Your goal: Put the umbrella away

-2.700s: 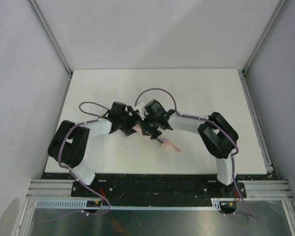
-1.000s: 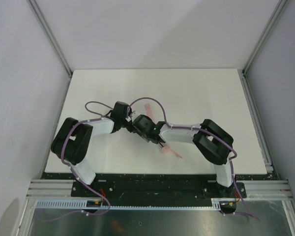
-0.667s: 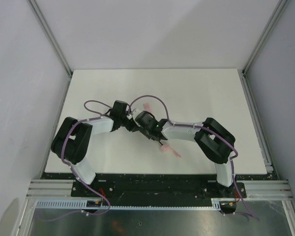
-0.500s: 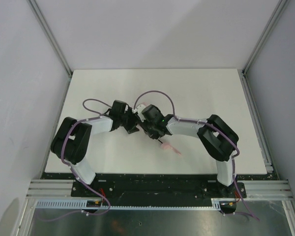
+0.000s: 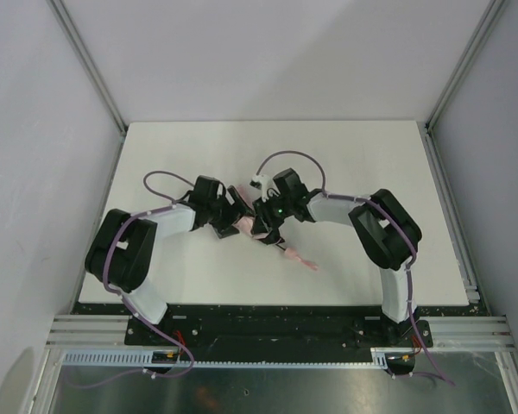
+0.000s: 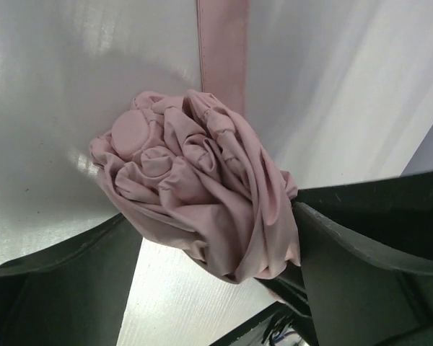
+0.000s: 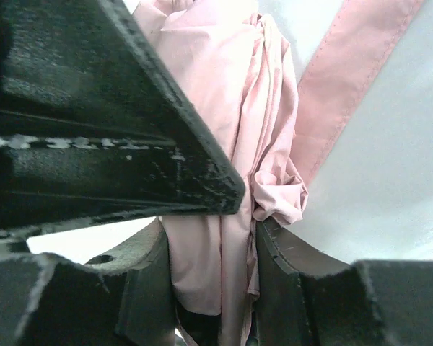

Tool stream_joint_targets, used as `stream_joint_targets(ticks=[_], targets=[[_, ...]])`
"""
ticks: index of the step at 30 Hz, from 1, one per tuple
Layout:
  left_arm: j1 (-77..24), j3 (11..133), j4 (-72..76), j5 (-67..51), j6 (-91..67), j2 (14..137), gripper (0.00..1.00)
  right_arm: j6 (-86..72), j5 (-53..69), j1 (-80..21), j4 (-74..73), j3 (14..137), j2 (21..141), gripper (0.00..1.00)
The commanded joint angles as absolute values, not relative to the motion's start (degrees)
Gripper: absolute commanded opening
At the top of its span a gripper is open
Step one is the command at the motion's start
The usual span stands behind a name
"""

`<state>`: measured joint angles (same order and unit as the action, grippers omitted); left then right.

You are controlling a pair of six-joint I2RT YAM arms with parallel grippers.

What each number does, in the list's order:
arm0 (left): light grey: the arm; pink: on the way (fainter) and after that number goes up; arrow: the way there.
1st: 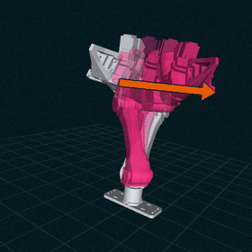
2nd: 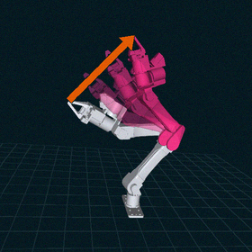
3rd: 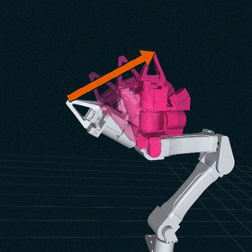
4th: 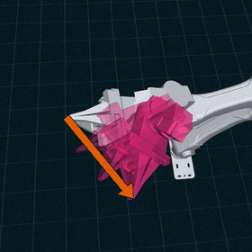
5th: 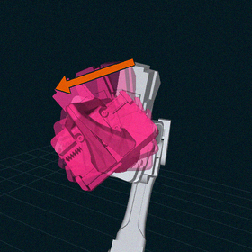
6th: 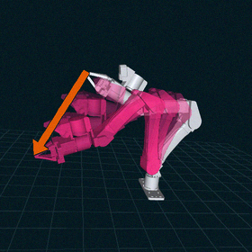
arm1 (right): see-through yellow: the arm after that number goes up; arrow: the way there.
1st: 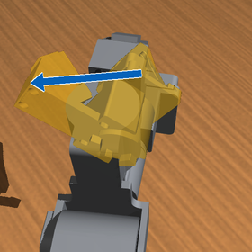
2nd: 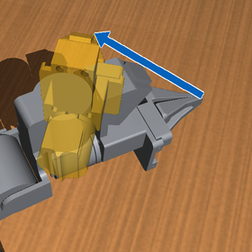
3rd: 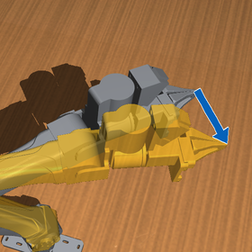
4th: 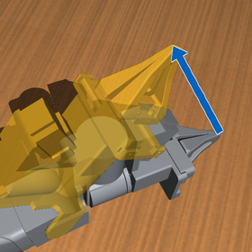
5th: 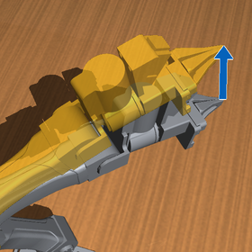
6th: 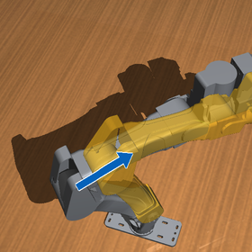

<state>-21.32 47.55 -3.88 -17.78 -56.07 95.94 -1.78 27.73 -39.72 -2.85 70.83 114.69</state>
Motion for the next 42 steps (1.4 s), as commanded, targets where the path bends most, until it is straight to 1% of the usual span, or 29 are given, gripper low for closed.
stream_joint_targets(ticks=[1,5,9,12,16,17,19,20,21,25,27,28,31,34,37,40,42], targets=[[-22.5,44.6,-11.2,-15.9,-52.7,98.1,0.85,-5.7,37.7,-35.7,-10.3,67.2,120.5,0.0],[-24.1,45.7,-11.2,-15.4,-52.7,99.2,0.75,-8.2,45.5,-33.4,-7.8,67.3,122.8,0.0],[-24.4,46.3,-11.2,-14.8,-52.8,100.5,0.6,-9.3,50.2,-31.8,-6.8,67.4,124.2,0.0],[-24.7,46.7,-11.1,-14.6,-52.8,100.9,0.45,-10.1,51.5,-30.9,-6.9,68.0,125.0,0.0],[-25.3,46.7,-11.1,-14.6,-53.1,100.7,0.24,-11.0,48.6,-30.7,-7.5,68.7,124.6,0.0],[-25.3,46.6,-11.1,-14.7,-53.4,100.5,0.18,-11.4,47.3,-30.9,-7.5,68.8,124.1,0.01],[-25.4,46.3,-11.1,-14.6,-53.9,100.0,0.08,-11.7,43.9,-31.5,-7.7,68.9,122.3,0.07],[-25.4,46.2,-11.1,-14.7,-54.1,99.9,0.05,-11.8,42.1,-32.0,-7.9,68.8,121.3,0.11],[-25.4,46.2,-11.1,-14.9,-54.3,99.9,0.03,-11.9,40.1,-32.5,-8.2,68.8,120.0,0.18],[-25.4,46.1,-11.2,-15.9,-55.6,99.8,0.0,-10.6,29.8,-35.7,-9.7,68.9,114.9,0.42],[-25.3,46.1,-11.2,-16.6,-56.6,100.0,0.0,-9.2,22.5,-38.5,-10.7,68.8,112.3,0.56],[-25.3,46.1,-11.3,-16.9,-57.1,100.1,0.0,-8.4,18.7,-40.1,-11.2,68.9,111.2,0.61],[-25.2,45.9,-11.7,-17.3,-58.5,100.3,0.0,-6.6,7.0,-45.0,-12.2,68.8,109.2,0.71],[-25.2,45.8,-12.2,-17.6,-59.2,100.3,0.0,-5.5,-5.1,-50.1,-12.5,68.7,109.3,0.77],[-25.1,45.8,-12.5,-17.6,-59.3,100.2,0.0,-5.7,-16.2,-54.0,-12.2,68.7,111.3,0.78],[-25.2,45.6,-12.7,-17.3,-59.2,100.0,0.0,-6.8,-23.0,-55.6,-12.4,68.8,113.9,0.73],[-25.2,45.2,-12.7,-17.4,-59.1,100.1,0.0,-7.1,-24.2,-55.9,-13.2,68.8,115.7,0.67]])
